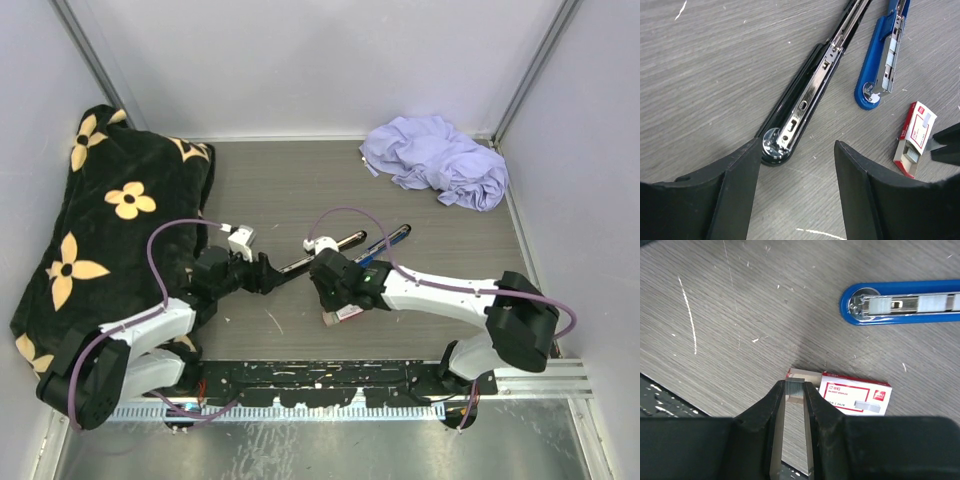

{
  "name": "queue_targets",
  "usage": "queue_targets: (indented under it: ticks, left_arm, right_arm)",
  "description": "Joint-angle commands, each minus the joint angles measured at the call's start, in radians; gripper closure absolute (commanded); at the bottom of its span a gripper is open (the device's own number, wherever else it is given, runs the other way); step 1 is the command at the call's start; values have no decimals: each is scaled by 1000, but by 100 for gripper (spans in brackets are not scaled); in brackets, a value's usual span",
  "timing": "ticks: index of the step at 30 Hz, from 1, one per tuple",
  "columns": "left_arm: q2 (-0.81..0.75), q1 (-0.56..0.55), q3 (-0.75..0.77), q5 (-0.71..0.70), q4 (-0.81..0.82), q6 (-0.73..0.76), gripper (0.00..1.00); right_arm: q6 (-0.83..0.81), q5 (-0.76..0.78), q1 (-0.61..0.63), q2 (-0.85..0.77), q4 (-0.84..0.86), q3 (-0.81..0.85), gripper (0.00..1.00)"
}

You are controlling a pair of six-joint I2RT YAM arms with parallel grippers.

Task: Load the staples into the stapler
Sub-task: Pick up the staple from the staple box.

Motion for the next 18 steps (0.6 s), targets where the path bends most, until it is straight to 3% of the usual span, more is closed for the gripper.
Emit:
queue_targets:
  ticks: [1,12,18]
  left_arm:
    - [69,4,6,57,230,83,38]
    - [246,2,67,86,282,179,42]
    - [302,-22,116,85,228,234,56]
  right_arm:
    - [-21,-75,-76,-80,-11,32,76]
    - [-47,-180,-195,-130,39,-4,77]
    - [-65,-222,-236,-132,54,1,77]
